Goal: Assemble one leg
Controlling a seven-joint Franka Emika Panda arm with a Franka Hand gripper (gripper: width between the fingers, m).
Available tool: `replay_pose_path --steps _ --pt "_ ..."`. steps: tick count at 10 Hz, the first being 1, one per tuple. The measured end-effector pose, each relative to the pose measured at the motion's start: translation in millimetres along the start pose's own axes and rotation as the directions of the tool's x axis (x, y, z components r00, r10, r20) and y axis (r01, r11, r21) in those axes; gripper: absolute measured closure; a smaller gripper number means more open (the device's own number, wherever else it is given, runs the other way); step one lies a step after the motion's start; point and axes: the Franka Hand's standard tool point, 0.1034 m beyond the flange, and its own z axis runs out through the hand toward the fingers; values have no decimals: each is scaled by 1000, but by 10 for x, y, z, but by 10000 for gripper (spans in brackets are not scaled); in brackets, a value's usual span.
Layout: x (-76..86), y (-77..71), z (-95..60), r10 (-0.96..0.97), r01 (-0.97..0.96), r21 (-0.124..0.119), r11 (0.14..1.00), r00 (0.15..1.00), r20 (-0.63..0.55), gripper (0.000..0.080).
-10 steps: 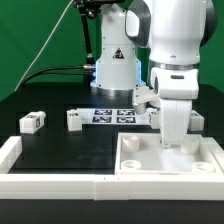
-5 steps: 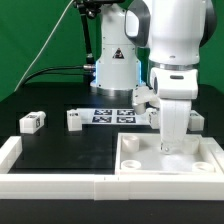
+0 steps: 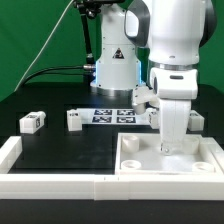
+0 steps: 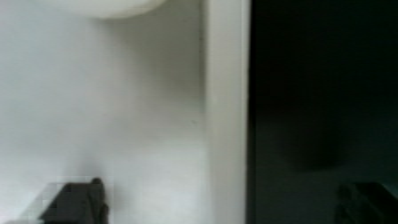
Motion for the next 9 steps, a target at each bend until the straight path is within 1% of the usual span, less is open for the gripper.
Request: replay_pose_path --steps 1,2,3,4,6,9 --pt "1 -38 -41 46 -46 -5 999 999 -1 151" --pt "10 -103 -127 80 -80 -10 997 997 2 150" --pt "28 -183 -254 122 -122 -22 992 992 3 150" --pt "42 -263 -344 152 -152 -30 988 988 5 150" --pt "85 -438 -483 210 -209 -39 977 978 8 150" --pt "76 -449 -459 238 -237 -35 971 971 8 150"
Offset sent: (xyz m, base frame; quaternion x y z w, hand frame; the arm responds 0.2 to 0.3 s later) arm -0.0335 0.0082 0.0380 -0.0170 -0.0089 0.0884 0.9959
